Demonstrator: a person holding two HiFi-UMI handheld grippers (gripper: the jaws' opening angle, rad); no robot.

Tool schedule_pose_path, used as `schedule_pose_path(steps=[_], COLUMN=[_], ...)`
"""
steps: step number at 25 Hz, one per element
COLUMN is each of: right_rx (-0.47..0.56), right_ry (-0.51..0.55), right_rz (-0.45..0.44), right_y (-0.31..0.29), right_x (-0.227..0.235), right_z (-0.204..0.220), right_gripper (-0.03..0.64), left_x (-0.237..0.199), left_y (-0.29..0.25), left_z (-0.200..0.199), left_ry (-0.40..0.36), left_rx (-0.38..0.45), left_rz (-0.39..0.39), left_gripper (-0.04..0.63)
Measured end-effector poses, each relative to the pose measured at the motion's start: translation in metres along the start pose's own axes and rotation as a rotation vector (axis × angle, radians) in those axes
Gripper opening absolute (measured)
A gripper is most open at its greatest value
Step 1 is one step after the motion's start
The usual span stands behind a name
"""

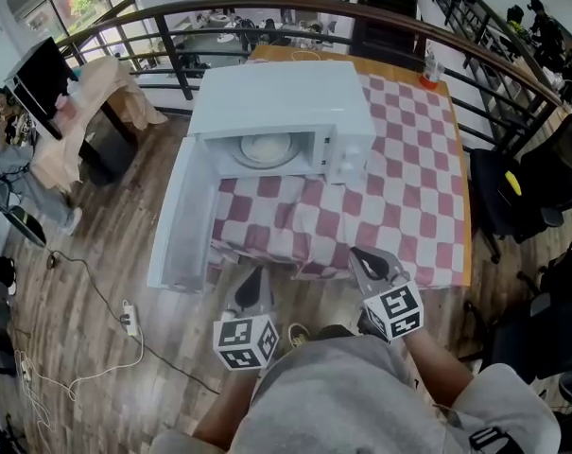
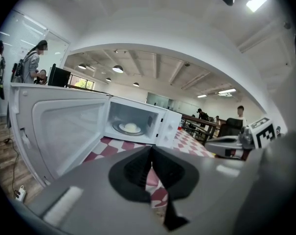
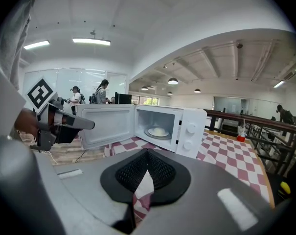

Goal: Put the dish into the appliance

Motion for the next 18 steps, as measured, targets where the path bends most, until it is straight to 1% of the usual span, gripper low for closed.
schedule_pose_path(steps=[8,12,18], right_rx=[-0.005,-0.001,0.006], right_ry=[-0.024,-0.027,-0.028], right_rz=[0.006,0.001,-0.019], right_y=[0.03,0.058,0.109], right_x=[0.027,0.041,0.056], right_z=[0.011,0.022,0.045], right_gripper=[-0.002,-0.002,-0.002], left_x=[0.04,0.07,0.12], left_y=[0.003,0.013,0.037], left_z=[0.01,0.022,0.045], left_ry=[-0.013,-0.016,-0.023], left_rx=[-0.03,-0.026,-0.016], left_rz=[-0.022,-0.03,-0.064], left_gripper=[0.009,0.011,0.011])
Point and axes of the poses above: the fingertips, and each gripper's own axes: y backward along the fingers, x to its right, z out of its underside, the point moved 6 cm from there along y, backward along the fingers, and after that the axes turned 10 degrees about z, right-handed, at the moved point
